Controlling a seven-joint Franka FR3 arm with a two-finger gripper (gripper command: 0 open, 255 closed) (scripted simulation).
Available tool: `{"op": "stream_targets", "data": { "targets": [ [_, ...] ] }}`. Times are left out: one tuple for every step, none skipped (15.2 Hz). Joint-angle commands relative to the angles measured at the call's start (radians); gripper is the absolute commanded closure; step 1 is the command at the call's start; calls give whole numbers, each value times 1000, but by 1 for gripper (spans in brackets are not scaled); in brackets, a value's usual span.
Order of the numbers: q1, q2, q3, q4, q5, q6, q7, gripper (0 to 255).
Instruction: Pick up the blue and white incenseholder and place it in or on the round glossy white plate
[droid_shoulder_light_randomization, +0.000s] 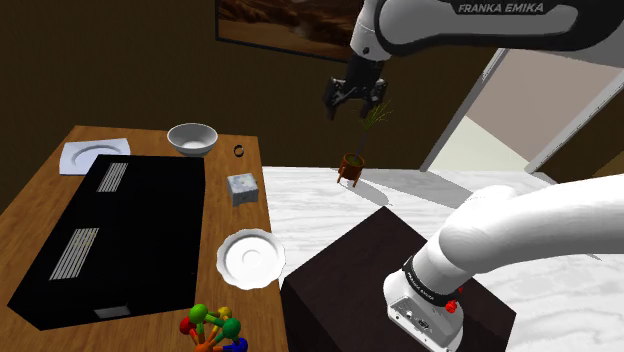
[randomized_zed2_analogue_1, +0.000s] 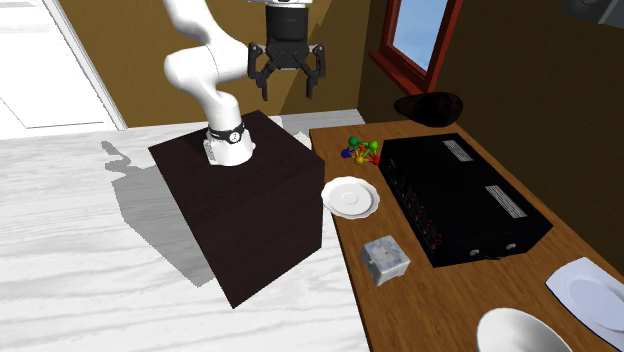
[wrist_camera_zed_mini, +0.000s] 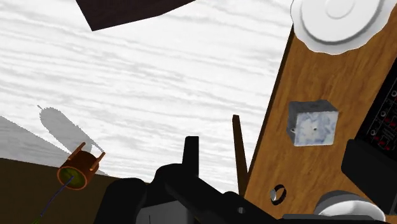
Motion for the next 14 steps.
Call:
{"op": "stream_targets", "data": {
  "targets": [
    [-9, 63, 30, -14, 12, 70, 73, 0],
    [-14, 94, 43, -15, 15, 99, 107, 0],
    [-20, 126, 57, -15, 18, 127, 140, 0],
    [-26, 160, 70, -13, 19, 155, 174, 0],
    [-32, 195, 82, -9, 19, 183, 208, 0],
    [-38, 231, 95, -4, 18, 210, 242, 0],
    [-44, 268, 107, 3, 16, 237, 277, 0],
    [-50, 306, 118, 12, 11, 263, 312, 0],
    [-57, 345, 129, 22, 6, 288, 347, 0],
    [-63, 385, 139, 33, -2, 312, 383, 0],
    [-69, 425, 148, 46, -10, 335, 420, 0],
    [-75, 466, 157, 61, -21, 357, 457, 0],
    [-79, 508, 164, 76, -33, 378, 494, 0],
    [-83, 550, 169, 94, -47, 397, 531, 0]
  ]
}}
